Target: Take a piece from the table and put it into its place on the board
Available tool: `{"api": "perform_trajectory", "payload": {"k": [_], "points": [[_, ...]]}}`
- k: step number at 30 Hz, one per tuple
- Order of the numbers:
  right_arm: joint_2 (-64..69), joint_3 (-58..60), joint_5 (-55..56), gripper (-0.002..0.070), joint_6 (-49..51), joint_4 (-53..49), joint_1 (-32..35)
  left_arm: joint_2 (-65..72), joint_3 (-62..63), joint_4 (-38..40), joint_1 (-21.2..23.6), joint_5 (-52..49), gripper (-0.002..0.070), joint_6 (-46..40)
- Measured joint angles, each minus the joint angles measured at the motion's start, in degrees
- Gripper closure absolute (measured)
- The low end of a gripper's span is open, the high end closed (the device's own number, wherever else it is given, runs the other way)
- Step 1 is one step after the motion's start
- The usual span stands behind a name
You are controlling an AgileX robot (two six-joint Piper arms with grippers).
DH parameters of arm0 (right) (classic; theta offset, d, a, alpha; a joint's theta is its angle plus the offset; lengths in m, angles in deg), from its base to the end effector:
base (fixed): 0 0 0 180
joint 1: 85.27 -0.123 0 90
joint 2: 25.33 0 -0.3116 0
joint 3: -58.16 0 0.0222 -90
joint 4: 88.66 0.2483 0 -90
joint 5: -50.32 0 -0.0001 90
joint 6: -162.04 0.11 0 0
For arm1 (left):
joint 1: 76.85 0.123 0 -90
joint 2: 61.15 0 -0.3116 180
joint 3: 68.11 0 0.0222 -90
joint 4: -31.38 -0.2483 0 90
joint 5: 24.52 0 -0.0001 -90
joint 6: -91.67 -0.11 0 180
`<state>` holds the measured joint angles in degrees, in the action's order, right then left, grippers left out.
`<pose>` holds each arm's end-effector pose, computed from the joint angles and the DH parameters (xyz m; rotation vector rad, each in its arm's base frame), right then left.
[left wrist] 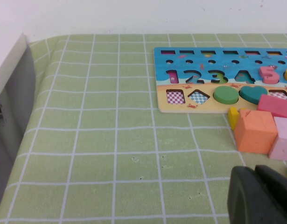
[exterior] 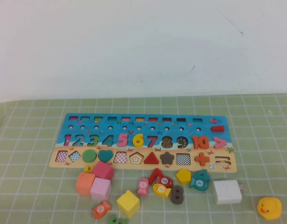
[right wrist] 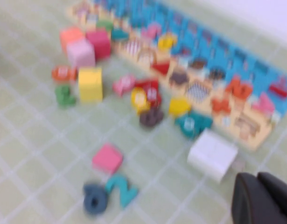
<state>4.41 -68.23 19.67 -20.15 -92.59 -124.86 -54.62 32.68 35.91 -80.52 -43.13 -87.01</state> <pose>0.0594 0.0442 0.2837 -0.7489 1.8601 0.3478 0.0427 -0.0055 0.1718 -0.0131 1.8223 -0.1375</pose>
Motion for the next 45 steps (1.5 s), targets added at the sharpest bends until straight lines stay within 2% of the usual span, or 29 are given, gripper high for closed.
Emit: {"api": "perform_trajectory", "payload": {"k": [4,6,12,18,21,28,37,45], "points": [[-5.79,7.33,9.85,0.0678,1.52,-0.96,3.39,0.0,0.0,0.0,0.0,0.0,0.0678,0.0],[-8.73,10.21,13.03,0.0678,2.2,-1.12,7.79,0.0,0.0,0.0,0.0,0.0,0.0678,0.0],[-15.6,15.54,14.86,0.0678,2.2,-1.26,24.25,0.0,0.0,0.0,0.0,0.0,0.0678,0.0],[-21.35,18.09,15.14,0.0678,2.2,-1.35,36.76,0.0,0.0,0.0,0.0,0.0,0.0678,0.0],[-22.43,18.65,15.16,0.0678,2.2,-1.35,38.95,0.0,0.0,0.0,0.0,0.0,0.0678,0.0],[-22.62,19.32,14.23,0.0678,2.2,-0.43,39.06,0.0,0.0,0.0,0.0,0.0,0.0678,0.0],[-23.15,25.68,19.02,0.0678,2.2,0.22,39.15,0.0,0.0,0.0,0.0,0.0,0.0678,0.0],[-23.15,25.8,12.52,0.0678,2.9,0.26,39.29,0.0,0.0,0.0,0.0,0.0,0.0678,0.0]]}}
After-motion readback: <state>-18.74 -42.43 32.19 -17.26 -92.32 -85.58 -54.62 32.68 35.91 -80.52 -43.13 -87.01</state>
